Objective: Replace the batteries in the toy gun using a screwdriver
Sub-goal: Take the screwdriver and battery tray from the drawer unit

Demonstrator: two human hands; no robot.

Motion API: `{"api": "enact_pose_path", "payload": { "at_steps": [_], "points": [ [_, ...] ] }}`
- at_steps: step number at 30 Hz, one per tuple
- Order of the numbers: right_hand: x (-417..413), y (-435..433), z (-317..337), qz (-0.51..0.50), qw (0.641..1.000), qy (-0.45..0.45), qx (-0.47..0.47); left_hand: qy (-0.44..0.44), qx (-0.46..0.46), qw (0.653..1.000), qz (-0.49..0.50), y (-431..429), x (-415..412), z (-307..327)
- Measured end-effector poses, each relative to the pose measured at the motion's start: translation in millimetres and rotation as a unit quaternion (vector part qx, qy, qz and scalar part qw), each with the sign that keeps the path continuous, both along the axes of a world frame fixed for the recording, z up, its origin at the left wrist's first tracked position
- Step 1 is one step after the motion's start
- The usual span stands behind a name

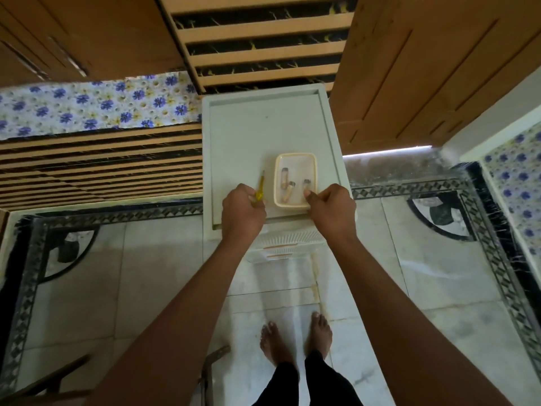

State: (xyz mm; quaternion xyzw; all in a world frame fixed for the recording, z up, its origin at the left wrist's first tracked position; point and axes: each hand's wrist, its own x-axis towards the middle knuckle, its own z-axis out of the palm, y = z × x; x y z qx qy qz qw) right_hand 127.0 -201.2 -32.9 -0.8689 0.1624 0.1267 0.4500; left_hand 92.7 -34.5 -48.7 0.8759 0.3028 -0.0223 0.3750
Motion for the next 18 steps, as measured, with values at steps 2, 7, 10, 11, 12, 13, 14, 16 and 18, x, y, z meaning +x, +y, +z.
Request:
{"api": "enact_pose_path", "payload": {
  "at_steps": [2,7,10,11,12,13,14,16,18],
  "points": [
    [-11.3,-3.6,4.3,-0.037,0.995,0.025,0.085,0.0,-0.049,0.999,0.007,1.5,-14.2,7.1],
    [-59.8,-17.0,35.7,-0.069,0.972,0.021,0.224,-0.018,-0.159,0.986,0.038,4.9,-62.0,37.4],
    [-92.2,-24.3,54.3,-0.066,0.967,0.013,0.245,-0.029,-0.191,0.981,0.024,9.4,-92.5,53.6],
    [-104.3,-27.9,60.8,-0.069,0.965,0.008,0.253,-0.034,-0.199,0.979,0.016,9.9,-104.1,61.6],
    [-115.3,-31.0,69.2,-0.072,0.963,-0.003,0.26,-0.039,-0.201,0.979,0.01,10.4,-114.5,71.7],
    [-125.0,-33.7,76.1,-0.072,0.961,-0.009,0.267,-0.041,-0.202,0.978,0.006,10.5,-124.6,81.7],
    [-135.0,-36.6,86.8,-0.07,0.96,-0.013,0.271,-0.045,-0.202,0.978,0.005,10.2,-135.7,93.2],
    [-154.0,-42.7,107.0,-0.062,0.957,-0.019,0.282,-0.049,-0.194,0.98,-0.004,6.1,-158.1,115.1],
    [-171.3,-48.7,122.5,-0.061,0.955,-0.029,0.289,-0.053,-0.186,0.981,-0.021,-0.9,-178.9,133.5]
  ]
}}
